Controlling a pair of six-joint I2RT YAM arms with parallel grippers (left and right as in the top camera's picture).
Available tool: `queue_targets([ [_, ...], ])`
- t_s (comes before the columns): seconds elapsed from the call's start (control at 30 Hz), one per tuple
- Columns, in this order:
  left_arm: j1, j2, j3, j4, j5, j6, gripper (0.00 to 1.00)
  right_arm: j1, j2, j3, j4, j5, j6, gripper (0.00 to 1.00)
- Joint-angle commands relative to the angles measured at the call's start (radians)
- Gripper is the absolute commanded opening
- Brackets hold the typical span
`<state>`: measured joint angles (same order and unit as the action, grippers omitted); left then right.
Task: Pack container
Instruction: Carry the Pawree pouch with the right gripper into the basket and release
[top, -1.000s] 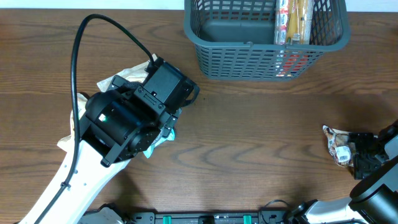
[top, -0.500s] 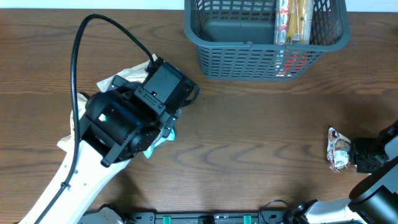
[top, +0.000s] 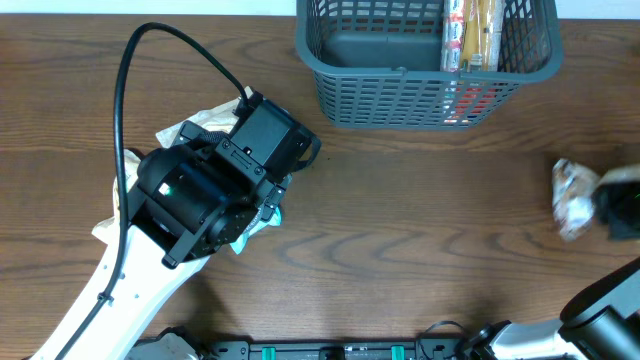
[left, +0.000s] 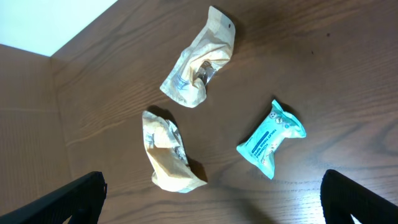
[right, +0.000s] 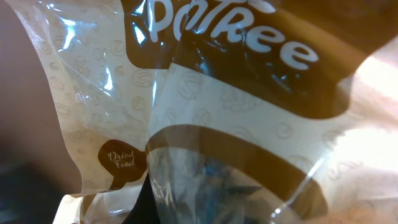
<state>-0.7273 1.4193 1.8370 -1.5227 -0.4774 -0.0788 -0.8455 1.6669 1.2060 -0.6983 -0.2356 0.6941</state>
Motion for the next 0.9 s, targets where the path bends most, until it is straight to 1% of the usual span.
queue_targets([
  [0.0,0.005,0.005,0.0,-0.006,-0.001,-0.012,0.99,0.018,-0.105,0.176,-0.003,-0.173,-0.037,0.01],
  [0.13,0.005,0.005,0.0,-0.006,-0.001,-0.012,0.99,0.023,-0.168,0.408,0.034,-0.335,-0.028,0.01],
  [0.27,0.005,0.005,0.0,-0.006,-0.001,-0.012,0.99,0.056,-0.194,0.602,0.124,-0.43,0.015,0.01],
  [0.33,0.005,0.005,0.0,-0.005,-0.001,-0.012,0.99,0.104,-0.195,0.699,0.188,-0.455,0.031,0.01],
  [0.43,0.005,0.005,0.0,-0.004,-0.001,-0.012,0.99,0.192,-0.195,0.775,0.241,-0.449,0.018,0.01],
  [0.53,0.005,0.005,0.0,-0.002,-0.001,-0.012,0.99,0.317,-0.195,0.793,0.291,-0.448,-0.06,0.01],
  [0.6,0.005,0.005,0.0,-0.002,-0.001,-0.012,0.99,0.402,-0.185,0.793,0.272,-0.428,-0.144,0.01],
  [0.73,0.005,0.005,0.0,-0.002,-0.001,-0.012,0.99,0.546,-0.145,0.793,0.151,-0.322,-0.33,0.01],
  [0.83,0.005,0.005,0.0,-0.003,-0.001,-0.012,0.99,0.634,-0.093,0.793,0.045,-0.14,-0.446,0.01],
  [0.87,0.005,0.005,0.0,-0.003,-0.001,-0.012,0.99,0.651,-0.076,0.793,0.025,-0.109,-0.477,0.01],
])
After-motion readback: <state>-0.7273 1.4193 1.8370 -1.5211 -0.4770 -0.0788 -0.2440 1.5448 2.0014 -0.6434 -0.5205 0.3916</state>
